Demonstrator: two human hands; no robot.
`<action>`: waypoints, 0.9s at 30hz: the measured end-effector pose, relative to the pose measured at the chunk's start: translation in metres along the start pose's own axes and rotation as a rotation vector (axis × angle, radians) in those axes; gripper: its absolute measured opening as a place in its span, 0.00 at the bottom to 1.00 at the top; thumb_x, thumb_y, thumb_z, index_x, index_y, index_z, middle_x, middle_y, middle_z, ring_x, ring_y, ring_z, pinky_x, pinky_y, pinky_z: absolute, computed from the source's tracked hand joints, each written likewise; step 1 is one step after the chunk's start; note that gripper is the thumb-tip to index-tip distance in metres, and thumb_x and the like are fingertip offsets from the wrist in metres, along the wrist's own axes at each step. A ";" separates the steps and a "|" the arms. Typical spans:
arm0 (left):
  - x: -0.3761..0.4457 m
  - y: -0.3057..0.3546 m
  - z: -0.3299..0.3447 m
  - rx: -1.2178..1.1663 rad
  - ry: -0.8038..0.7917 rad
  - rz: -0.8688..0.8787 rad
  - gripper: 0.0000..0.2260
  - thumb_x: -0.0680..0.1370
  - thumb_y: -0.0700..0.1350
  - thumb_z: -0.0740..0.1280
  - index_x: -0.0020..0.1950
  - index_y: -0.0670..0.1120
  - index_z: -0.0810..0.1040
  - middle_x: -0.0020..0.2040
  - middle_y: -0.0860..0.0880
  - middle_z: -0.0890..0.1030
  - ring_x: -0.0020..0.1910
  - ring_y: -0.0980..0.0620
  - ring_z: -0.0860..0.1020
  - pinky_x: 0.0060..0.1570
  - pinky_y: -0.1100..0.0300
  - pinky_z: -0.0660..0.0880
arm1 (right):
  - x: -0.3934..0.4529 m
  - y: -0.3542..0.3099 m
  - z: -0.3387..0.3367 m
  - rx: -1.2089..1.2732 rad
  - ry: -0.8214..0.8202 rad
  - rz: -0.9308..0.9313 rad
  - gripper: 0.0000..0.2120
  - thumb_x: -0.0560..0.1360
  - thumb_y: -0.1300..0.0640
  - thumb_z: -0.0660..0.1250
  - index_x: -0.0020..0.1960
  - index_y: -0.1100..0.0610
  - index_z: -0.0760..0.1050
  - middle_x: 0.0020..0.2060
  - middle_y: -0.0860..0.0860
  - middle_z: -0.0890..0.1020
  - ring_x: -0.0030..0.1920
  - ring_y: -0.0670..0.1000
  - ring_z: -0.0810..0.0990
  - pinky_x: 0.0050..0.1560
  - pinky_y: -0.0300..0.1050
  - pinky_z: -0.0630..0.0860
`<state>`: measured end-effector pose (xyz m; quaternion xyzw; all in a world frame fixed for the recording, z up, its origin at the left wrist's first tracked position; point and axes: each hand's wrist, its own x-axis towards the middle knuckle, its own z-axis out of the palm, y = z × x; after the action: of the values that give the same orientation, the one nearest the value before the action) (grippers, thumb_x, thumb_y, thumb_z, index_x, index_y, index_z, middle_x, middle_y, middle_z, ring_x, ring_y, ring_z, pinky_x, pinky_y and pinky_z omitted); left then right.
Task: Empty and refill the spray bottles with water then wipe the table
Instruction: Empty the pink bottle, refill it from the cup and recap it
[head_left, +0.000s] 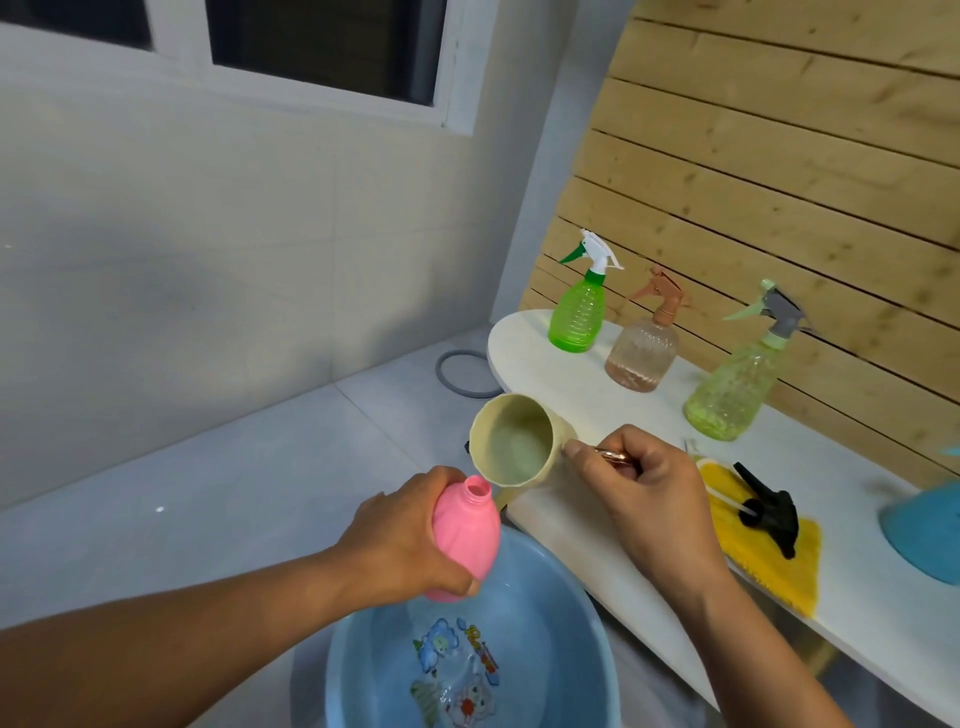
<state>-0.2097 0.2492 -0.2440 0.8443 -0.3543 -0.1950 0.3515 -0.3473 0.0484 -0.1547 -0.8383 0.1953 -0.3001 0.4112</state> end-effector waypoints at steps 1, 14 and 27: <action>0.001 0.000 0.000 0.001 0.000 0.002 0.45 0.56 0.64 0.81 0.70 0.67 0.64 0.61 0.63 0.75 0.61 0.50 0.76 0.60 0.50 0.79 | -0.001 -0.001 -0.001 -0.016 0.001 -0.008 0.21 0.74 0.44 0.74 0.35 0.58 0.70 0.24 0.43 0.64 0.28 0.44 0.61 0.28 0.36 0.60; 0.004 0.000 0.002 -0.001 -0.002 0.007 0.45 0.55 0.65 0.80 0.69 0.69 0.64 0.61 0.62 0.76 0.60 0.51 0.77 0.58 0.50 0.80 | -0.004 -0.014 -0.001 -0.197 0.061 -0.139 0.19 0.74 0.46 0.74 0.32 0.51 0.69 0.30 0.44 0.70 0.31 0.45 0.68 0.31 0.35 0.63; 0.007 0.001 0.003 0.003 0.006 0.021 0.45 0.56 0.64 0.81 0.69 0.67 0.64 0.61 0.63 0.75 0.60 0.51 0.77 0.59 0.50 0.80 | -0.007 -0.022 -0.001 -0.328 0.084 -0.216 0.14 0.74 0.42 0.72 0.34 0.44 0.72 0.36 0.40 0.74 0.37 0.43 0.73 0.32 0.35 0.63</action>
<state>-0.2073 0.2419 -0.2457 0.8417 -0.3623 -0.1885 0.3533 -0.3514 0.0642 -0.1388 -0.8969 0.1672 -0.3413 0.2261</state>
